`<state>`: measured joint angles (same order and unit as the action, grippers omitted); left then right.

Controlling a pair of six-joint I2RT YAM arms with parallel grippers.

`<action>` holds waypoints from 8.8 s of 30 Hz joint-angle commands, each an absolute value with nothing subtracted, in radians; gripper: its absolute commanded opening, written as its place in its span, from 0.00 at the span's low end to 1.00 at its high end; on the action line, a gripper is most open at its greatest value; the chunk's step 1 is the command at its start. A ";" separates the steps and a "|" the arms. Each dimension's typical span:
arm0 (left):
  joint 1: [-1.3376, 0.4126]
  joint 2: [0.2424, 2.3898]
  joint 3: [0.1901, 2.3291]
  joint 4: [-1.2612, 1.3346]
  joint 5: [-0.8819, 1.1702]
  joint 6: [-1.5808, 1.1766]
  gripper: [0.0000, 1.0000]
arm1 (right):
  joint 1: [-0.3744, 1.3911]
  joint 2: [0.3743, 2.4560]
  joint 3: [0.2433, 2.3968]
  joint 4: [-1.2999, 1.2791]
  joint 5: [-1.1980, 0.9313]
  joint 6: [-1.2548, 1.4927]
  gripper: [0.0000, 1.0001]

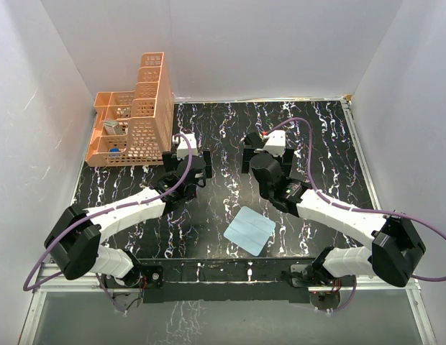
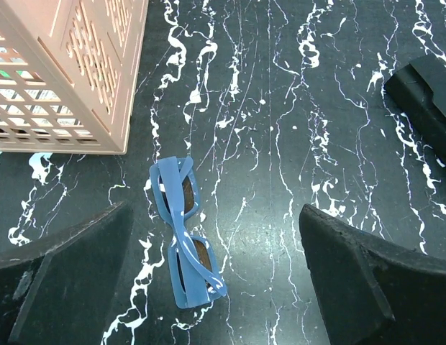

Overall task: Organize the sunglasses
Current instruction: Open the sunglasses case at the center of the board, then fold the glasses cleaning cloth at the center of the board.

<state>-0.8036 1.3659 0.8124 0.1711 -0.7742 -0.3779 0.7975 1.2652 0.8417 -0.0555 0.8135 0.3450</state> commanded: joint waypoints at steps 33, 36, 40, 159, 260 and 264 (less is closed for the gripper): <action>-0.808 1.318 0.708 0.371 -0.825 -0.236 0.99 | 0.756 1.272 0.947 -0.152 0.779 0.298 0.94; -0.807 1.320 0.703 0.354 -0.833 -0.305 0.99 | 0.698 1.313 0.979 -0.200 0.737 0.323 0.90; -0.807 1.361 0.729 0.292 -0.807 -0.372 0.98 | 0.629 1.375 1.005 -0.198 0.685 0.317 0.88; -0.784 1.439 0.656 0.313 -0.640 -0.450 0.99 | 0.304 2.053 1.348 -0.264 0.661 0.309 0.39; -0.816 1.575 0.806 0.324 0.156 -0.256 0.83 | 0.721 0.983 0.696 -0.562 0.489 0.822 0.30; -0.833 1.617 0.843 0.309 0.208 -0.242 0.83 | 0.764 0.948 0.659 -0.611 0.501 0.895 0.28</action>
